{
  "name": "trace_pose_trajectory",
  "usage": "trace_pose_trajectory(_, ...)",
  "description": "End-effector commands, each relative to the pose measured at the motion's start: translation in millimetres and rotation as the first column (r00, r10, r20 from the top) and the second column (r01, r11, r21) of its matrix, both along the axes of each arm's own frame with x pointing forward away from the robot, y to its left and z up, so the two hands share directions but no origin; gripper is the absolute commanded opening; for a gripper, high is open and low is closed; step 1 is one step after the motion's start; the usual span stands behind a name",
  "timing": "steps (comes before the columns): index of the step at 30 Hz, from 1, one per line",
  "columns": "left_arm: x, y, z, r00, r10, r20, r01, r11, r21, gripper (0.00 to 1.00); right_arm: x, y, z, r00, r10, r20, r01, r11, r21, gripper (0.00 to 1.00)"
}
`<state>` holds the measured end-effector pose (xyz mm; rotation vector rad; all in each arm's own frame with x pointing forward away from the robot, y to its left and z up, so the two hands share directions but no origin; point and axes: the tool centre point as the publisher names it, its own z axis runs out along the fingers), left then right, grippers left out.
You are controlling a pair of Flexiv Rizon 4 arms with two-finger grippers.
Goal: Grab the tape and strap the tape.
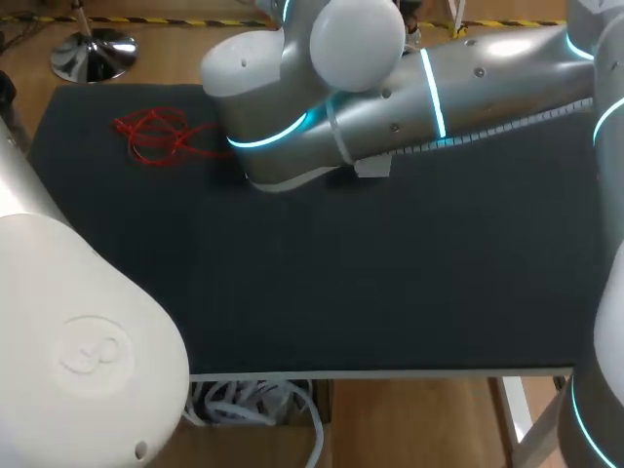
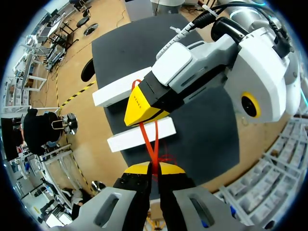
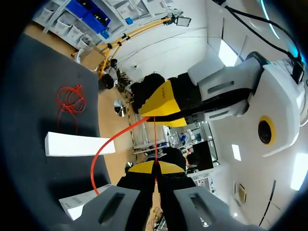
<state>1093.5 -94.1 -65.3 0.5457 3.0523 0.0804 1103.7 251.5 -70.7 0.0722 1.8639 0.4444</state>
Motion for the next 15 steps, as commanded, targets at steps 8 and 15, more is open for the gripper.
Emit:
trace_pose_trajectory(8,0.3,-0.7,0.9,1.000,0.001,-0.002,-0.001,1.000,0.004,0.00,2.1,2.0,1.5,1.000,-0.009,-0.005,0.009,1.000,-0.009,0.00)
trace_pose_trajectory(15,0.3,-0.7,0.9,1.000,0.001,-0.002,-0.001,1.000,0.004,0.00,5.0,3.5,1.3,1.000,-0.007,-0.007,0.006,1.000,-0.008,0.00)
